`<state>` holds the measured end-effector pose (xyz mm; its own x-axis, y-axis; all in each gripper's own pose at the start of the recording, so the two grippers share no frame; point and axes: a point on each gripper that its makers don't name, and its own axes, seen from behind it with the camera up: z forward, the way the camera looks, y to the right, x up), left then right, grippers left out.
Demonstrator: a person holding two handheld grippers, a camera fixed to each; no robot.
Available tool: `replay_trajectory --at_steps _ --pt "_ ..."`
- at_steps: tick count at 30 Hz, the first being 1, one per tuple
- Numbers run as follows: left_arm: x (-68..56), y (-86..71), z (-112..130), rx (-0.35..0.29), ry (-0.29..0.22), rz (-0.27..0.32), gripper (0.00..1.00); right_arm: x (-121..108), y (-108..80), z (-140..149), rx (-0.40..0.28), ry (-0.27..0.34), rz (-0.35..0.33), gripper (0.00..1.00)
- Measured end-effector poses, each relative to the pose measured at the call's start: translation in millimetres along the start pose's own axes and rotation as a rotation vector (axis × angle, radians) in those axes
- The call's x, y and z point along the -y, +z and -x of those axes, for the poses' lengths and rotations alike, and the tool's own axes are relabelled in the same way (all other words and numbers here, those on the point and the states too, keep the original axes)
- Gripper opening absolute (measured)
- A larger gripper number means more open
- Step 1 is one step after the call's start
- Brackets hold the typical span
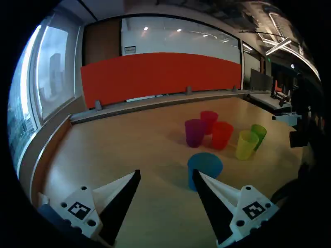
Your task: Pour water
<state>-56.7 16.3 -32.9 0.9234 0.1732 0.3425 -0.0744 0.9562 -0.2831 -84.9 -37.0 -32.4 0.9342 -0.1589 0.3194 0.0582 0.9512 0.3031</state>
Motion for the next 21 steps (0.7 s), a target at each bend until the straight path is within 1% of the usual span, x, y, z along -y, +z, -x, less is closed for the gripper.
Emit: replay_trajectory --at_steps 3,6,13,15,21 --pt "5.8 -0.7 -8 -0.038 -0.012 -0.031 0.93 -2 1.4 -6 -0.03 0.005 0.025 1.0" --pt "8.6 -1.1 -14 -0.074 -0.028 -0.051 0.93 -5 2.1 -14 -0.07 0.015 0.054 1.0" --pt "19.3 -4.9 -33 -0.158 -0.051 -0.113 0.93 -13 2.7 -34 -0.167 0.06 0.111 1.0" --pt "20.8 -5.0 -38 -0.182 -0.059 -0.124 0.93 -14 2.8 -39 -0.193 0.072 0.124 1.0" --pt "20.9 -5.0 -53 -0.254 -0.089 -0.147 0.93 -21 1.9 -51 -0.267 0.082 0.181 1.0"
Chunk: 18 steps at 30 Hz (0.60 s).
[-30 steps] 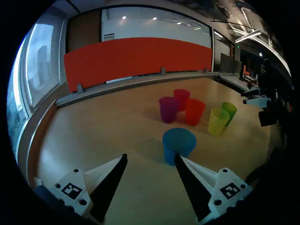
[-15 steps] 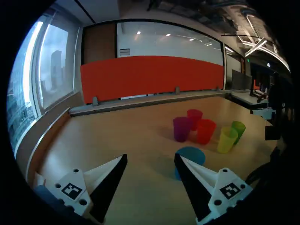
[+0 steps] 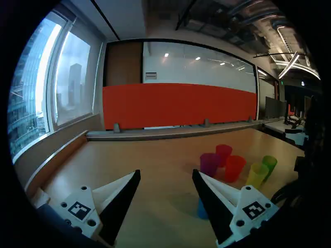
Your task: Pour water
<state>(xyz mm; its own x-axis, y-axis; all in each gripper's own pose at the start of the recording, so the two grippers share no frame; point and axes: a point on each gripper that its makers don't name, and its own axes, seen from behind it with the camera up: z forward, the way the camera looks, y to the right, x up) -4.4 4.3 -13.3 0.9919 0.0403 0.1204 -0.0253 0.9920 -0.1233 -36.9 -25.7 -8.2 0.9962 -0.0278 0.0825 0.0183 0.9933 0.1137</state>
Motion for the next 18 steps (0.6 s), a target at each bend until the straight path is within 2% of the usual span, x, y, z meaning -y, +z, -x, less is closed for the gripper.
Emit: replay_trajectory --at_steps 8,18 --pt "5.2 -0.3 -21 -0.092 -0.018 -0.056 0.93 -2 -4.2 -23 -0.101 0.013 0.059 1.0" --pt "6.8 0.1 -38 -0.168 0.028 -0.121 0.93 -15 -13.8 -46 -0.179 0.002 0.124 1.0"
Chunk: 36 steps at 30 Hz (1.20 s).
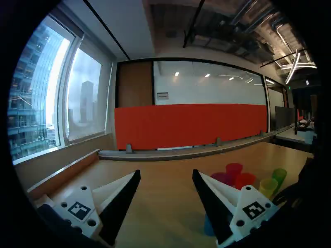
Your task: Pour water
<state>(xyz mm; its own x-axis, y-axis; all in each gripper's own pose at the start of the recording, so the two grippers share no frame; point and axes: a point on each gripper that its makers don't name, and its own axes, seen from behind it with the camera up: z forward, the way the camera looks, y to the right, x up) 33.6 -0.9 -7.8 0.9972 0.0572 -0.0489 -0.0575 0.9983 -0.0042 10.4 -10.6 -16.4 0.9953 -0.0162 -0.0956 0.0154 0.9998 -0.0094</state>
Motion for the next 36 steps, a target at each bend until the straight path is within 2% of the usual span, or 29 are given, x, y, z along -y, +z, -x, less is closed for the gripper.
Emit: replay_trajectory --at_steps 11,24,36 --pt "1.3 -0.6 5 -0.056 -0.015 -0.054 0.93 -16 -2.2 1 0.004 0.015 0.041 1.0" --pt "2.7 -3.7 33 -0.062 -0.043 -0.074 0.93 -5 -2.5 11 0.033 0.054 0.033 1.0" --pt "-1.5 0.5 52 -0.063 -0.057 -0.064 0.93 1 -2.2 7 0.031 0.049 0.028 1.0"
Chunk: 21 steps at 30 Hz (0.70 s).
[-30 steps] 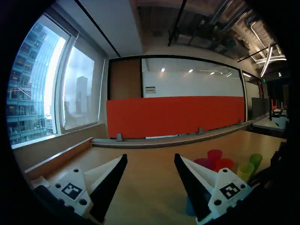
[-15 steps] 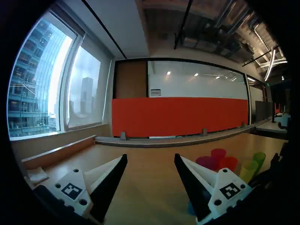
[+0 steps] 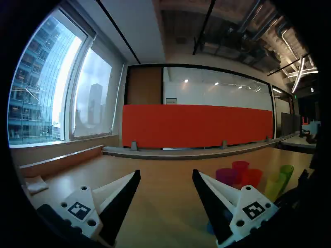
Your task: Pour water
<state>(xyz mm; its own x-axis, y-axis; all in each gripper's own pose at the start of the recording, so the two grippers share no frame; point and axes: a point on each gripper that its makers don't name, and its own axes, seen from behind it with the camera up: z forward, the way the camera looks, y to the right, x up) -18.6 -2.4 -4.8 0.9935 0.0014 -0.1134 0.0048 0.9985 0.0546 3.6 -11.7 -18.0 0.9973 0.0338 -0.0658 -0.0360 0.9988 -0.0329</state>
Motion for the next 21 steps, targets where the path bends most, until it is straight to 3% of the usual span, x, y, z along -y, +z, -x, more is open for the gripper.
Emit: replay_trajectory --at_steps 21 --pt "-2.3 3.1 18 0.025 0.013 0.014 0.93 -6 -3.3 -9 -0.003 0.011 0.008 1.0"
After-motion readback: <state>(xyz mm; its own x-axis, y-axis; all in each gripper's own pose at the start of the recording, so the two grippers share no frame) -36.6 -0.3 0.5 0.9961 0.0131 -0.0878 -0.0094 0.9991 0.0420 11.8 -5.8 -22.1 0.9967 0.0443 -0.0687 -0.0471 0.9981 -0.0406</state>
